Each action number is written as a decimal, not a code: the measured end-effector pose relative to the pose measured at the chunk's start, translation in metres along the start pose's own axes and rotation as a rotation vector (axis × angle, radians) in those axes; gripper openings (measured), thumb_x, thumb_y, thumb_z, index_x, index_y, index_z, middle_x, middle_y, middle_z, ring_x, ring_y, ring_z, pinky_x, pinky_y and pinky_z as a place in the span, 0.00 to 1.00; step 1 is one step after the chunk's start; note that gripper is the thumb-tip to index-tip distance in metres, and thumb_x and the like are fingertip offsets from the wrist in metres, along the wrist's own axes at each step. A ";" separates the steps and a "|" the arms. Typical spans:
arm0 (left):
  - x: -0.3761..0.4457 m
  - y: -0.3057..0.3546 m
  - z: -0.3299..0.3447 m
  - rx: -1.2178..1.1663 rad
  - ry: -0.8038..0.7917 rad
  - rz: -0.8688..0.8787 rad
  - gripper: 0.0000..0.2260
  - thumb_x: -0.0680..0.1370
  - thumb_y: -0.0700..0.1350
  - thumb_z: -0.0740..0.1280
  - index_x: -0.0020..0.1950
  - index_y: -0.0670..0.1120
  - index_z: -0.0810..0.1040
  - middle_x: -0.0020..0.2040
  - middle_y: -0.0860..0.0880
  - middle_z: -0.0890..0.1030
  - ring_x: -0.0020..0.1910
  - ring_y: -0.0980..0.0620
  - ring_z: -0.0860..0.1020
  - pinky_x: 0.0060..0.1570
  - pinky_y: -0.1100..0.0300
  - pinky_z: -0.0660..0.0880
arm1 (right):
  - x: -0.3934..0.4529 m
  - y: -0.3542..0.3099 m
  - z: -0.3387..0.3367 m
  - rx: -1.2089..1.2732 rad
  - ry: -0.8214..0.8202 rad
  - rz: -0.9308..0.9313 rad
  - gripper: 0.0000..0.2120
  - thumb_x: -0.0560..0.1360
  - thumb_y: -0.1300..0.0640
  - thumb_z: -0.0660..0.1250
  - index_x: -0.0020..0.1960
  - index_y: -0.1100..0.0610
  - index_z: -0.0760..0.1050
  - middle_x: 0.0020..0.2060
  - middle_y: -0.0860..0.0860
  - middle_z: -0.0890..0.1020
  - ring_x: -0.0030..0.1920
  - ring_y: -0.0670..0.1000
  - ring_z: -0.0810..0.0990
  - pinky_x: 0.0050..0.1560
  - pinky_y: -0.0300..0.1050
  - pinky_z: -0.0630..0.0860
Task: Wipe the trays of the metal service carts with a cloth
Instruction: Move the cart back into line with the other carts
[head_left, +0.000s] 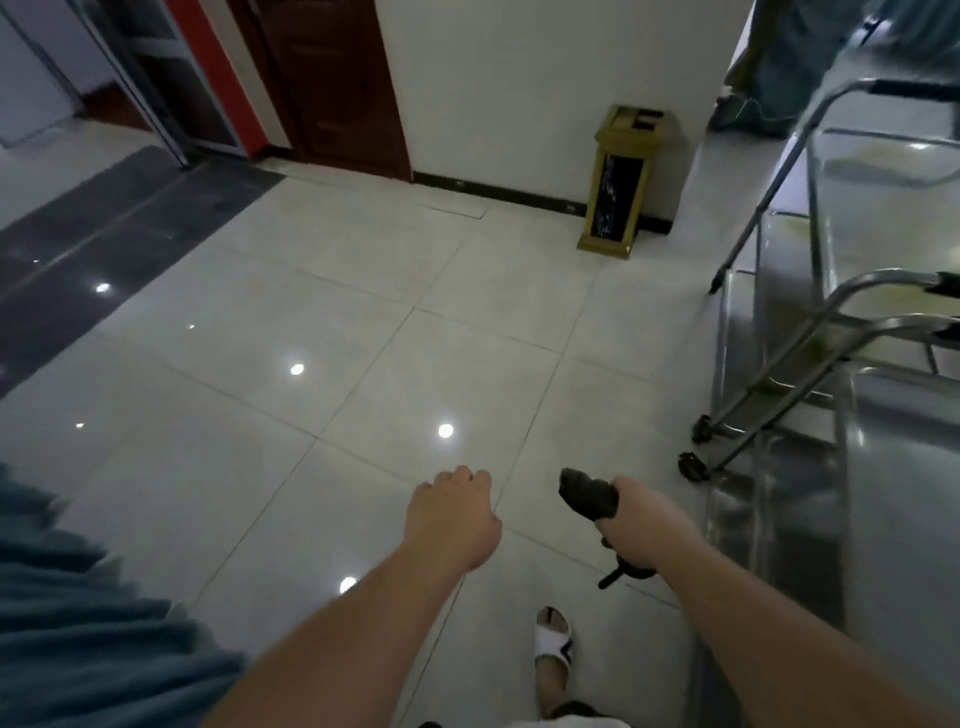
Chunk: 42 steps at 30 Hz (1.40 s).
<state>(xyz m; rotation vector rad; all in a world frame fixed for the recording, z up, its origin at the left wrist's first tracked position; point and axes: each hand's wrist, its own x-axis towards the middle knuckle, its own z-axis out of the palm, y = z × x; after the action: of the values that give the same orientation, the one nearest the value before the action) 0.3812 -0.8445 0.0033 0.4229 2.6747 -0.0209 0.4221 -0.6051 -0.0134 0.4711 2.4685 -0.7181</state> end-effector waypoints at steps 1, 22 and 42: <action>0.017 0.006 -0.012 0.012 -0.007 0.012 0.20 0.83 0.53 0.59 0.74 0.48 0.71 0.67 0.47 0.76 0.63 0.45 0.75 0.58 0.49 0.71 | 0.014 0.002 -0.013 -0.004 0.004 0.017 0.04 0.77 0.57 0.64 0.52 0.52 0.75 0.43 0.50 0.84 0.43 0.51 0.84 0.47 0.49 0.83; 0.384 0.116 -0.149 0.294 -0.098 0.683 0.20 0.83 0.54 0.59 0.73 0.49 0.71 0.67 0.47 0.76 0.64 0.44 0.75 0.61 0.48 0.72 | 0.179 0.026 -0.141 0.494 0.307 0.736 0.08 0.78 0.56 0.67 0.57 0.52 0.76 0.47 0.51 0.82 0.47 0.53 0.81 0.50 0.48 0.81; 0.441 0.318 -0.135 0.647 -0.199 1.215 0.18 0.83 0.54 0.59 0.72 0.51 0.73 0.66 0.51 0.76 0.64 0.48 0.76 0.57 0.53 0.72 | 0.155 0.115 -0.118 0.971 0.386 1.192 0.09 0.80 0.57 0.64 0.60 0.51 0.74 0.51 0.53 0.81 0.49 0.55 0.81 0.46 0.47 0.79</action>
<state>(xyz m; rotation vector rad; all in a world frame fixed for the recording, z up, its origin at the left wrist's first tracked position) 0.0401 -0.4025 -0.0417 2.0006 1.7585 -0.5193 0.3042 -0.4177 -0.0612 2.2890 1.4154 -1.2298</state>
